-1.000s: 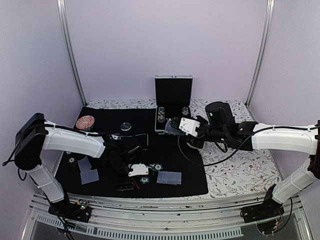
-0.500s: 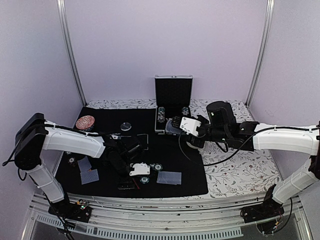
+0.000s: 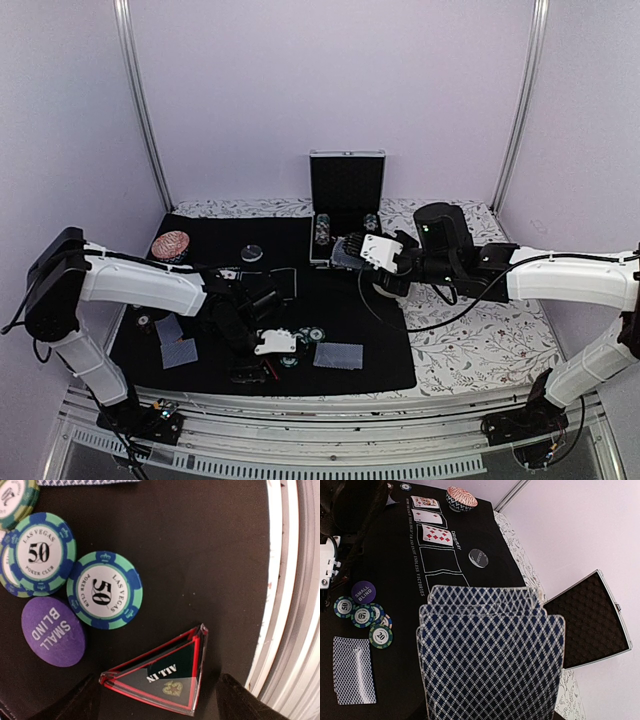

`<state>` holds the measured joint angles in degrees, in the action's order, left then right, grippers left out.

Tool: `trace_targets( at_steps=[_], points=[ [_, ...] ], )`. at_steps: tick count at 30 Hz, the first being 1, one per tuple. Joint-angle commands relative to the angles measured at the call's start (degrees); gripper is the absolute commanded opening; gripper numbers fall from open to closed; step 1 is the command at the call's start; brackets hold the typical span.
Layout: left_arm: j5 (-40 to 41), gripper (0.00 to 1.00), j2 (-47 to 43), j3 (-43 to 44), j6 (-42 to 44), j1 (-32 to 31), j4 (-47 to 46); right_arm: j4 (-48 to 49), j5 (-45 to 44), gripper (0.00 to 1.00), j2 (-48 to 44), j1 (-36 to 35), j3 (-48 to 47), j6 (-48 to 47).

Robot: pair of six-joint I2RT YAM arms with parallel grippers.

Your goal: Distribute texas hold em gaming equipment

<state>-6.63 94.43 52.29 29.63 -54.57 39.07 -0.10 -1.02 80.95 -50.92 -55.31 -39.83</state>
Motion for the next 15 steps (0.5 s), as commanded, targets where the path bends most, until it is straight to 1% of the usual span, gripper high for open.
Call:
trace_targets(
  at_steps=[1,7,15],
  points=[
    [0.1,0.82,1.8,0.4,1.1,0.3,-1.2,0.1,-0.5,0.43,-1.8,0.4,0.3,0.3],
    [0.9,0.81,3.7,1.1,1.0,0.3,-2.0,0.0,-0.6,0.43,-1.9,0.5,0.5,0.2],
    [-0.1,0.69,3.6,1.1,1.0,0.3,-1.0,0.1,-0.7,0.43,-1.9,0.4,0.7,0.3]
  ],
)
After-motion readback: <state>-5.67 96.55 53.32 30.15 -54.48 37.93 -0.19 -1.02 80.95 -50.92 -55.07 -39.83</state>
